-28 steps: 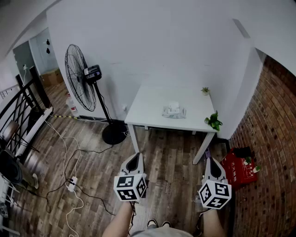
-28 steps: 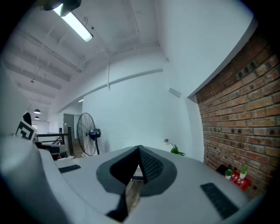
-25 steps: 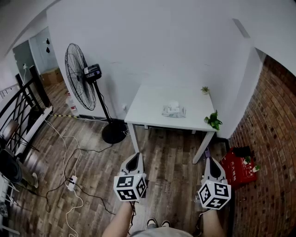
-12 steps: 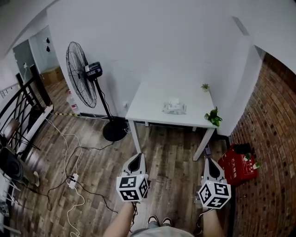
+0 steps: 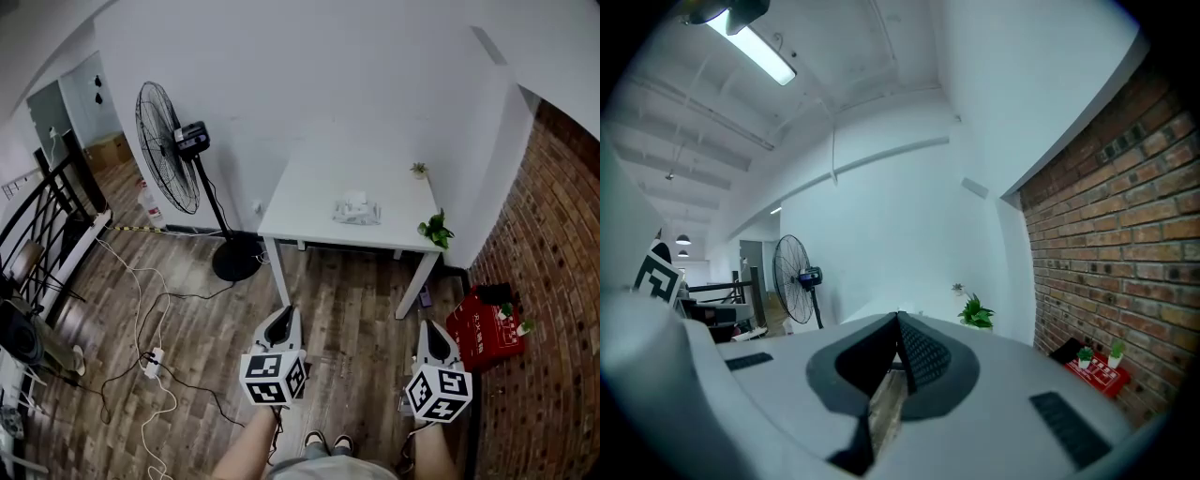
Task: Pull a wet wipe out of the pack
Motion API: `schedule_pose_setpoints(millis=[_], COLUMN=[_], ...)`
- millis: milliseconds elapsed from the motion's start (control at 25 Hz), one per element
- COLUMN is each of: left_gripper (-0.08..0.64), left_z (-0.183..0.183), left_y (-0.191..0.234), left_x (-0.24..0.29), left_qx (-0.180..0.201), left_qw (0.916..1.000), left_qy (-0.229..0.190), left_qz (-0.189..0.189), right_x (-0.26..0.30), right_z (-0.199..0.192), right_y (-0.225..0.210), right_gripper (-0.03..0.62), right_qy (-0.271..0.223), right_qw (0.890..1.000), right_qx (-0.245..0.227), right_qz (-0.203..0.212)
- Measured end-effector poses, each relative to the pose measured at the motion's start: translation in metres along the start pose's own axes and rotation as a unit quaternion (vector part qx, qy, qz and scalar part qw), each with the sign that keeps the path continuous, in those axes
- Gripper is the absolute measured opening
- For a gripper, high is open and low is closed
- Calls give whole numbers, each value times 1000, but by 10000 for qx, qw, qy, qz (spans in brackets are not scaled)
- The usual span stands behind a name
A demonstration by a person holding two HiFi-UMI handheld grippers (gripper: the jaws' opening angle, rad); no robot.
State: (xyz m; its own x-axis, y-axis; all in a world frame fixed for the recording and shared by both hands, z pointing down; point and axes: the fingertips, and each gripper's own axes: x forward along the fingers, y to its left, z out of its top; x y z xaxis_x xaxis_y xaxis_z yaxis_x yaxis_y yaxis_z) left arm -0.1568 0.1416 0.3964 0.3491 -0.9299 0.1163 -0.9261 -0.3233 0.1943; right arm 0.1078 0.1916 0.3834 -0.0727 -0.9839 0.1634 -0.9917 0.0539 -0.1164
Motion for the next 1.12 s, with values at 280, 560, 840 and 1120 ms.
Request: schedule_pose_setpoints(millis=[280,560,840,1120], left_gripper=[40,77,87,87], left_z=[-4,-5,-5,-11], left_y=[2,9,23,43], left_x=[-2,-4,-8,-3], left_qx=[-4,22,77,86], left_qw=[10000,10000,9999,9998], left_qy=[64,83,114,199], left_qz=[-1,2,15,38], right_x=[-3,-3,0,7], right_z=[-3,-1,3,1], right_y=[-1,4,12,25], right_gripper=[2,2,2,2], right_qy=[19,-11,-89,-96], right_qw=[10000,10000,9998,9997], right_qx=[41,44,95,37], right_qz=[-58,-69,-180,-235])
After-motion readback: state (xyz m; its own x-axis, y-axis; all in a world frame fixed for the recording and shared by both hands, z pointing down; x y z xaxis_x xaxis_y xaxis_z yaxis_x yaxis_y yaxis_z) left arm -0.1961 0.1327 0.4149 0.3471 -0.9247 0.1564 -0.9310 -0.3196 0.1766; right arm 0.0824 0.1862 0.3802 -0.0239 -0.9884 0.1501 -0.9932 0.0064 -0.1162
